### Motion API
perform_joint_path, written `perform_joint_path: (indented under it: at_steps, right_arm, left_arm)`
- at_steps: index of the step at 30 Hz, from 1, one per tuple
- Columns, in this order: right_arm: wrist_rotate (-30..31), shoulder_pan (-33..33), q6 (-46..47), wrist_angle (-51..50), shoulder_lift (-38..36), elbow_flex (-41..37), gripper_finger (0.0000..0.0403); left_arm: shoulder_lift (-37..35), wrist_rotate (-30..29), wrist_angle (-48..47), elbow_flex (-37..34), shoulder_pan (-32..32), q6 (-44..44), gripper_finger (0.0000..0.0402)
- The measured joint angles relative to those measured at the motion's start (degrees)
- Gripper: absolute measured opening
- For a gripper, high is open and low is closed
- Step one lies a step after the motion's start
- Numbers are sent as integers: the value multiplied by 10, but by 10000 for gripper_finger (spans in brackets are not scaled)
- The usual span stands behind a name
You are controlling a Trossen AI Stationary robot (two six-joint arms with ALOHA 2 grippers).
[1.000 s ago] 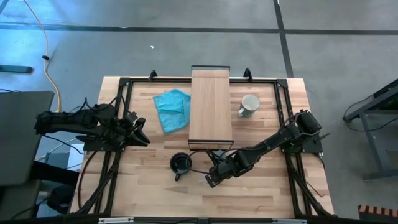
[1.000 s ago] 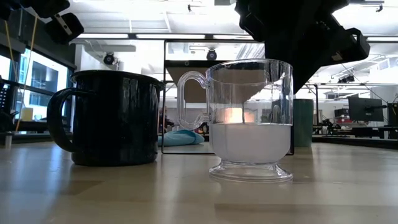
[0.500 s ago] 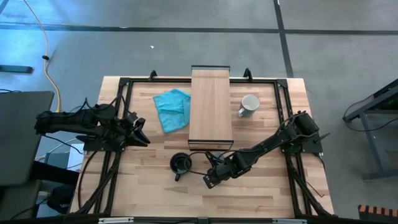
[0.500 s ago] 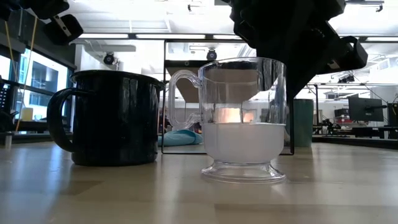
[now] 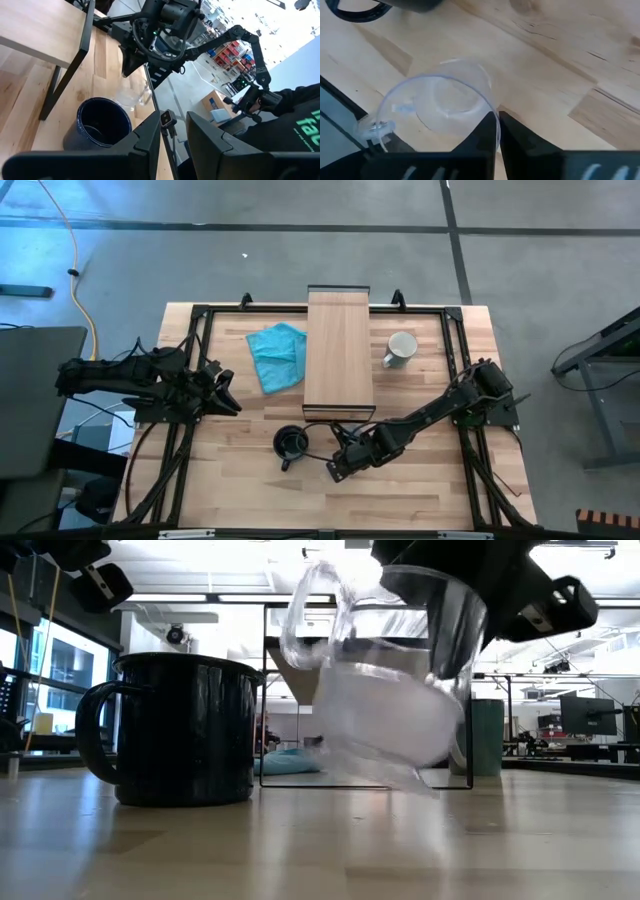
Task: Stack small to large cups/mugs on shelf
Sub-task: Put the transparent mug on the shelf
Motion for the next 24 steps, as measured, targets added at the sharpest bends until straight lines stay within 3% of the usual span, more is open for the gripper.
perform_joint_path:
  at_steps: [24]
  right_arm:
    - [4,33,101,-52,0,61,0]
  left_arm:
    - [0,0,-2,0,0,10,83]
